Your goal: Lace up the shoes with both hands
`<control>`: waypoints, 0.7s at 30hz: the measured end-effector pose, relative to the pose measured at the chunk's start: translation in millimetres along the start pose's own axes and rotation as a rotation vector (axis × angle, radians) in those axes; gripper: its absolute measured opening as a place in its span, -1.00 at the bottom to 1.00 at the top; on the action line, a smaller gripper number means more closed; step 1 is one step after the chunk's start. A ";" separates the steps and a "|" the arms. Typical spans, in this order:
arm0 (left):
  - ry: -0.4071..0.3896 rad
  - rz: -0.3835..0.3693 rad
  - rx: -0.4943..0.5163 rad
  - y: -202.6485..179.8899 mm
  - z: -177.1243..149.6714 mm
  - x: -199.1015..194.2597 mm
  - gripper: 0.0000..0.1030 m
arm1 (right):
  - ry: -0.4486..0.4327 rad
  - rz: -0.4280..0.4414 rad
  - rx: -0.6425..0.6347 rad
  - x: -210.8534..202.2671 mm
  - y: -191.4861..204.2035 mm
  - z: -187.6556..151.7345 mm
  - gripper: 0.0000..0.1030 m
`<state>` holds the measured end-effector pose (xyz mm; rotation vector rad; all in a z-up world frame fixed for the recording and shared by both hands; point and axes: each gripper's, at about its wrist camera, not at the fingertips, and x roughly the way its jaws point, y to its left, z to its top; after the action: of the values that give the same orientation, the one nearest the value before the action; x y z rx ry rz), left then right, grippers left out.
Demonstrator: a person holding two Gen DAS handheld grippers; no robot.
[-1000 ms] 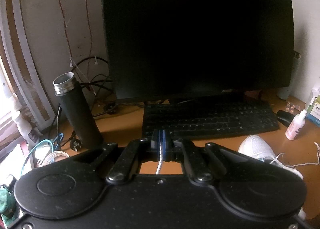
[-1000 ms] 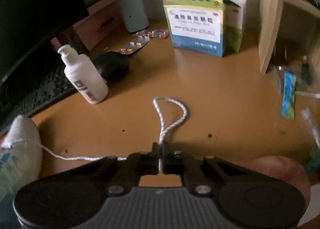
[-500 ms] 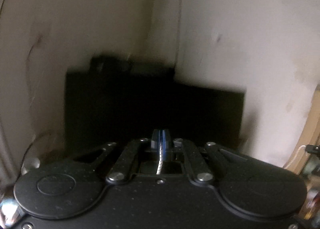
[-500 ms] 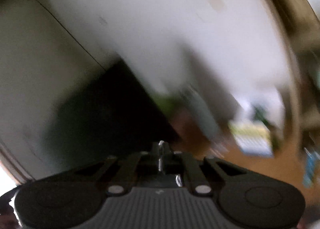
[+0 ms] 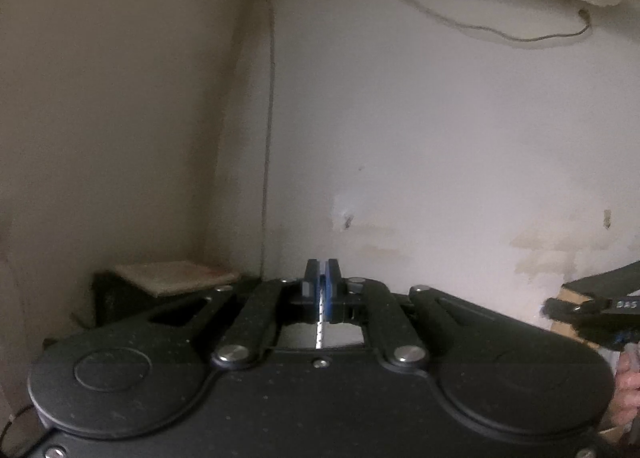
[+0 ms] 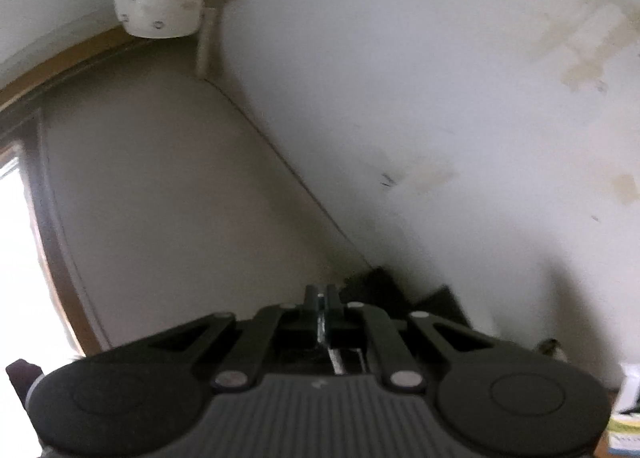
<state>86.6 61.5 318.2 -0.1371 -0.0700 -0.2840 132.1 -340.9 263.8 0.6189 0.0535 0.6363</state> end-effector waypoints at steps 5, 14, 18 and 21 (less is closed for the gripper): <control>-0.005 -0.039 0.022 -17.0 11.9 8.8 -1.00 | 0.012 0.066 0.014 14.0 19.4 9.3 -0.95; -0.037 -0.076 0.032 -31.6 24.6 0.0 -1.00 | 0.043 0.155 -0.051 28.1 61.2 27.0 -0.95; -0.051 -0.077 0.035 -36.6 29.0 -11.7 -1.00 | 0.051 0.171 -0.064 31.5 69.3 26.3 -0.95; -0.060 -0.061 0.039 -34.6 28.8 -18.7 -1.00 | 0.053 0.177 -0.074 36.4 74.8 24.1 -0.95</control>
<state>57.5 37.9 349.3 -0.1047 -0.1392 -0.3395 126.7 -285.5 330.2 0.5391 0.0248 0.8231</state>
